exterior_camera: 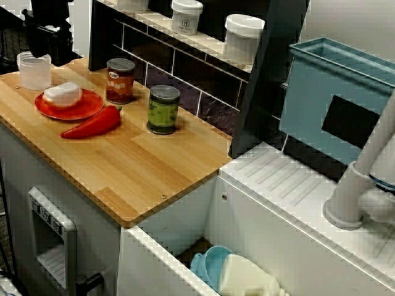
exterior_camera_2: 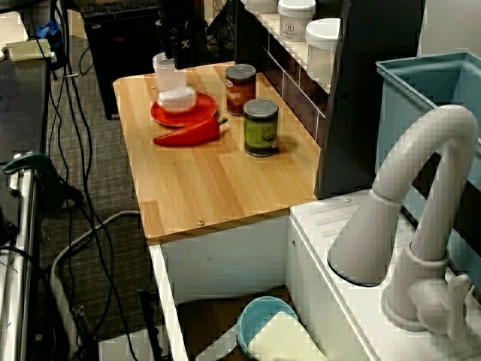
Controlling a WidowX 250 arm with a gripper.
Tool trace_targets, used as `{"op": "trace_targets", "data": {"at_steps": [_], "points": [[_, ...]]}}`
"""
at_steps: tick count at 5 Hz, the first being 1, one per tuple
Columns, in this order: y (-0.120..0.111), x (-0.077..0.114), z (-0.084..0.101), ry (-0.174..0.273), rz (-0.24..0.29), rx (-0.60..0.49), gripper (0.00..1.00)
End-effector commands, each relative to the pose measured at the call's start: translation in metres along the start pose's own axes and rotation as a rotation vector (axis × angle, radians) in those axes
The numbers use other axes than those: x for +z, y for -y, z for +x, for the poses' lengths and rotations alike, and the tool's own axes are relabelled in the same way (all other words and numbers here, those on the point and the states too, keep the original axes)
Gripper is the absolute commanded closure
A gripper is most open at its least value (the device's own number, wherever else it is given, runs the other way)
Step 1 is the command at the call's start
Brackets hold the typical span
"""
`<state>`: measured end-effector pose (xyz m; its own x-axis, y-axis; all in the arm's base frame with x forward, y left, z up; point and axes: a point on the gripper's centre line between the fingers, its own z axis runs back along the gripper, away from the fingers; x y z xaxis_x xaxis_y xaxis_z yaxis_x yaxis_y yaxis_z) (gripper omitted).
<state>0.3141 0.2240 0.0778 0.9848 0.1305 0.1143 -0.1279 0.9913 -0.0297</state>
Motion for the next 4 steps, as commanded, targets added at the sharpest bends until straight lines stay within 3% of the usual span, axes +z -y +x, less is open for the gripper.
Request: {"op": "trace_targets", "data": {"at_steps": [1, 4], "points": [[-0.0083, 0.0298, 0.0089, 0.084, 0.067, -0.011, 0.00], [-0.0113, 0.0330, 0.0049, 0.082, 0.058, -0.007, 0.00]]}}
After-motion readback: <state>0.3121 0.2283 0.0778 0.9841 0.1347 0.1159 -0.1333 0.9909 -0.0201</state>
